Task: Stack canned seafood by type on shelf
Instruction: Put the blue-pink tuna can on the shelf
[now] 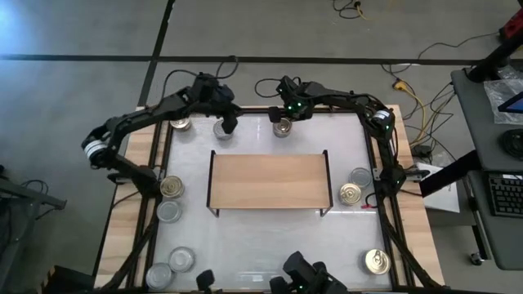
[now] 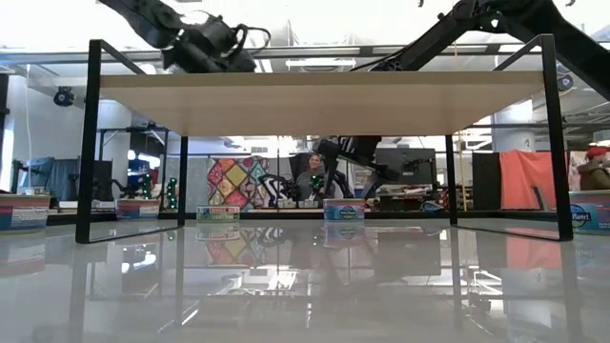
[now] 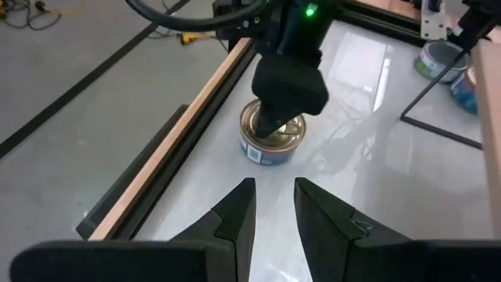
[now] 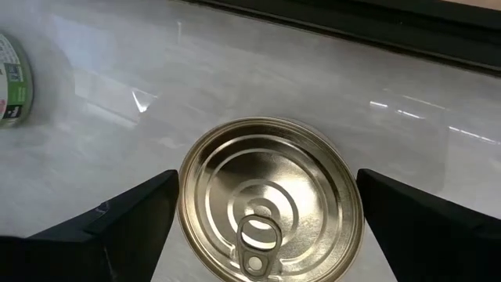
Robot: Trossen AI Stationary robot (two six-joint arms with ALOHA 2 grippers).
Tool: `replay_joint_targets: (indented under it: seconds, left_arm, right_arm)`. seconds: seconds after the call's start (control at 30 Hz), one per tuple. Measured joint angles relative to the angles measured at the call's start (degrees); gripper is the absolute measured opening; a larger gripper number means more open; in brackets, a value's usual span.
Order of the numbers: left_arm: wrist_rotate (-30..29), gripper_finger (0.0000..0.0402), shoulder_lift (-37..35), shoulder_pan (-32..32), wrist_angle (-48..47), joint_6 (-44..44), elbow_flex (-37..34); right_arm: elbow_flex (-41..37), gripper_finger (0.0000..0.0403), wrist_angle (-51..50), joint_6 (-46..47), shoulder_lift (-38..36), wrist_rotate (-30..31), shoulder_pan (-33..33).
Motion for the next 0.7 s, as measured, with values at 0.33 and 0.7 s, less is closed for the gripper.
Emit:
replay_joint_targets:
  seconds: [0.33,0.7]
  left_arm:
    - [0.0,0.0075,4.8,0.0,0.1,0.1,0.6]
    - [-0.1,0.0075,10.7,-0.3,2.7,-0.7,0.6]
  right_arm:
    - [0.0,0.038,0.0,-1.0,0.0,0.0,0.0]
    - [0.0,0.038,-0.4,-13.2,-1.2,-0.1,0.9]
